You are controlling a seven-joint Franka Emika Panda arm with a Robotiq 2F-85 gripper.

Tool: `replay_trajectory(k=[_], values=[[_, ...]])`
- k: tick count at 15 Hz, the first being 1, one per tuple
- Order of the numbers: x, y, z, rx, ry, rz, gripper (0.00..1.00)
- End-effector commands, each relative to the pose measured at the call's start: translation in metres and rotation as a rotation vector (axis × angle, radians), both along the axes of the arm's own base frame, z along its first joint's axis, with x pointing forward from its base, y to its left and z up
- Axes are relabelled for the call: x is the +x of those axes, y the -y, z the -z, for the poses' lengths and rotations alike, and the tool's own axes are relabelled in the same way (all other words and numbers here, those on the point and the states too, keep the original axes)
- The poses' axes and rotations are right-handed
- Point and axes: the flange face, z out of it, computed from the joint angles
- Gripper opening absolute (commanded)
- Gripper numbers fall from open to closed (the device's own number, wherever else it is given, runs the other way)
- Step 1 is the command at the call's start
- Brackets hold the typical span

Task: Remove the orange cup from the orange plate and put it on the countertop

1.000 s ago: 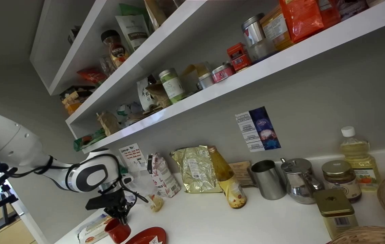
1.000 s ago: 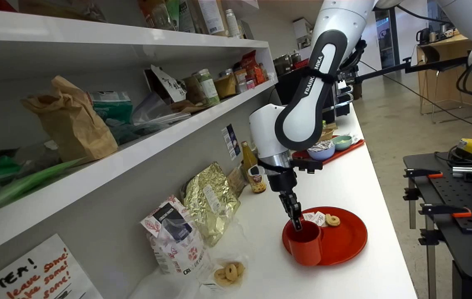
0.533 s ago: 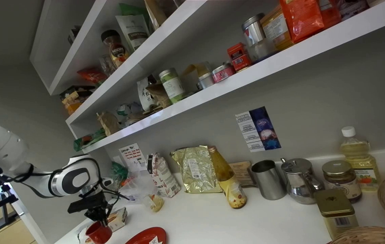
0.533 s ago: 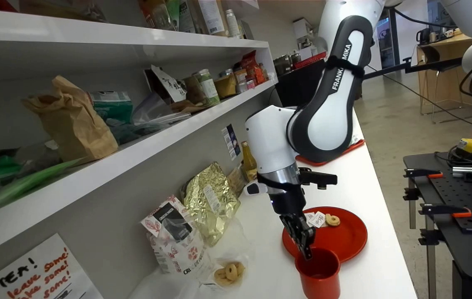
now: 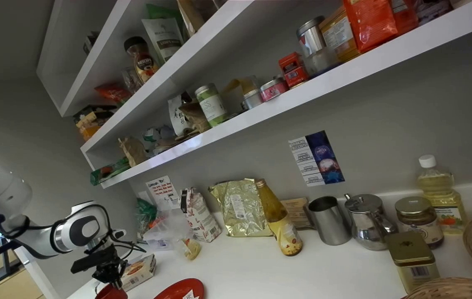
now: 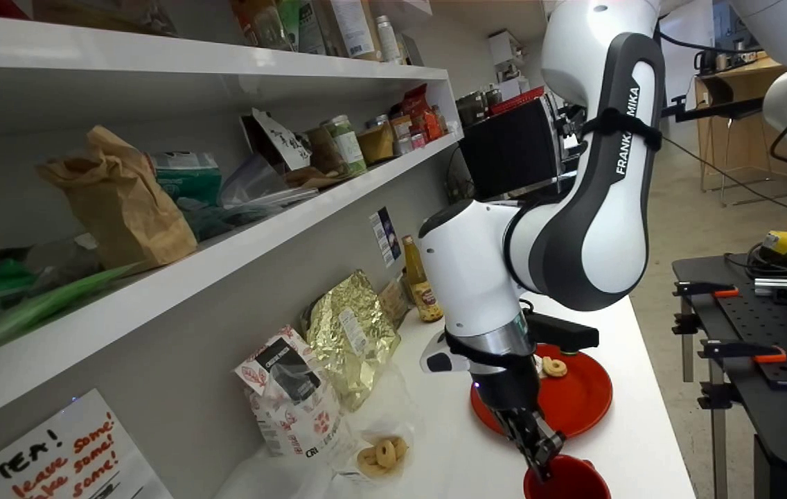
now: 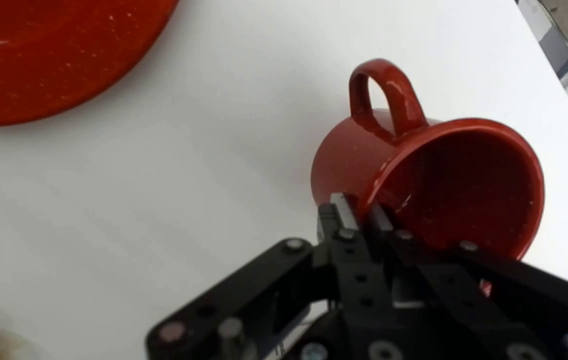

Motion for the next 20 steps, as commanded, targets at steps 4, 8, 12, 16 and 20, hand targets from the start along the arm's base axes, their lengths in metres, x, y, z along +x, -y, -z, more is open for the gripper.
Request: replay_trajectory(k=[4, 8, 12, 16, 20], values=[[0.001, -0.008, 0.013, -0.011, -0.021, 0.015, 0.03], [-0.005, -0.007, 0.021, -0.008, -0.050, 0.025, 0.03], [-0.018, -0.002, 0.038, -0.002, -0.116, 0.042, 0.05], [-0.022, -0.001, 0.044, -0.008, -0.116, 0.031, 0.22], [-0.022, -0.001, 0.042, -0.007, -0.120, 0.036, 0.59]])
